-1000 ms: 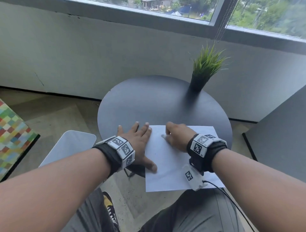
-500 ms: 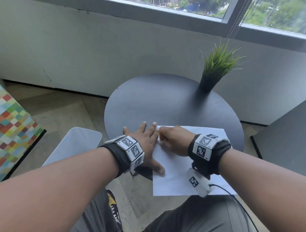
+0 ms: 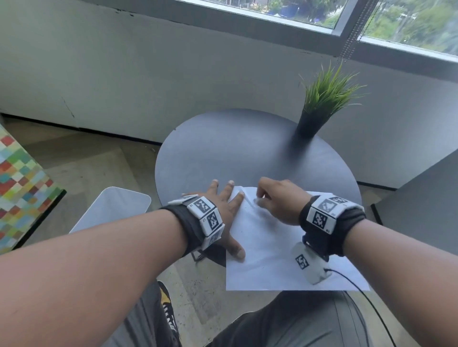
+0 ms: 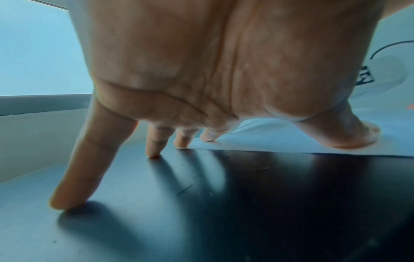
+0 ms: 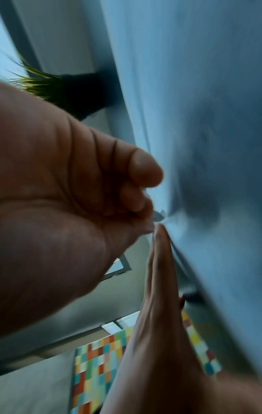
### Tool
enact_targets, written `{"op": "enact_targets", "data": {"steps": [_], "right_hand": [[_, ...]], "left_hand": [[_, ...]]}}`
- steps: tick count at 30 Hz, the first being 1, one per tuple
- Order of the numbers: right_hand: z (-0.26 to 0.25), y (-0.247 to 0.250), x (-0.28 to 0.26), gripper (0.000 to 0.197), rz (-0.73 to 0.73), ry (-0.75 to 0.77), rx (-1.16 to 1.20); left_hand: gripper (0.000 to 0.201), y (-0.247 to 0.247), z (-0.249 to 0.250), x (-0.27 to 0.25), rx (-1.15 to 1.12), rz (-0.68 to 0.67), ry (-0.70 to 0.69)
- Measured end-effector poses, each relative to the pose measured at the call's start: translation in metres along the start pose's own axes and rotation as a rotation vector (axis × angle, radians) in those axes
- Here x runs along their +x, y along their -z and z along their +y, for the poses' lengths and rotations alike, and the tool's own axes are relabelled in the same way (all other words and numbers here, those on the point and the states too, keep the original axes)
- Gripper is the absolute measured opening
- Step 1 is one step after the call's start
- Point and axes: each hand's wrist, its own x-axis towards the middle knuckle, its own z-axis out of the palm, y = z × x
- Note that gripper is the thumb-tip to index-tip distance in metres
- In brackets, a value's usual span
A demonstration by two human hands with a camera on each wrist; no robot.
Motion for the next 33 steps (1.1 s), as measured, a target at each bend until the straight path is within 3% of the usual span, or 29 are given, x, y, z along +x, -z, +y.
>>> {"op": "enact_targets", "data": {"steps": [2, 7, 10, 12, 16, 21, 26, 30, 31, 33], "right_hand": [[-0.007, -0.007, -0.003, 0.01, -0.037, 0.039, 0.037], [0.008, 0.002, 0.006, 0.017, 0.064, -0.134, 0.094], [-0.014, -0.009, -0.008, 0.01, -0.054, 0.055, 0.093], [-0.016, -0.005, -0.006, 0.011, -0.115, 0.094, 0.073], [0.0, 0.004, 0.006, 0.018, -0.008, -0.053, 0.098], [-0.026, -0.01, -0.013, 0.008, -0.218, 0.201, -0.014], [-0.012, -0.003, -0.005, 0.014, 0.029, 0.011, -0.009], [-0.027, -0.008, -0.023, 0.006, -0.297, 0.241, -0.052], [-0.024, -0.003, -0.024, 0.004, -0.304, 0.215, -0.009], [-0.006, 0.003, -0.014, 0.015, -0.144, 0.051, 0.055]], "left_hand": [[0.145, 0.001, 0.001, 0.001, 0.01, -0.009, -0.001], [0.149, 0.005, 0.004, 0.005, 0.025, -0.044, 0.004], [0.148, 0.005, 0.004, 0.003, 0.02, -0.038, -0.018], [0.147, 0.006, 0.003, 0.002, 0.017, -0.046, -0.025], [0.148, 0.006, 0.006, 0.003, 0.034, -0.045, -0.02], [0.144, 0.009, 0.011, 0.0, 0.064, -0.036, -0.017], [0.144, 0.005, 0.007, 0.006, 0.046, -0.056, -0.012], [0.138, 0.011, 0.011, -0.001, 0.081, -0.057, -0.03], [0.138, 0.011, 0.012, 0.0, 0.081, -0.051, -0.031], [0.136, 0.009, 0.01, 0.003, 0.078, -0.052, -0.032]]}}
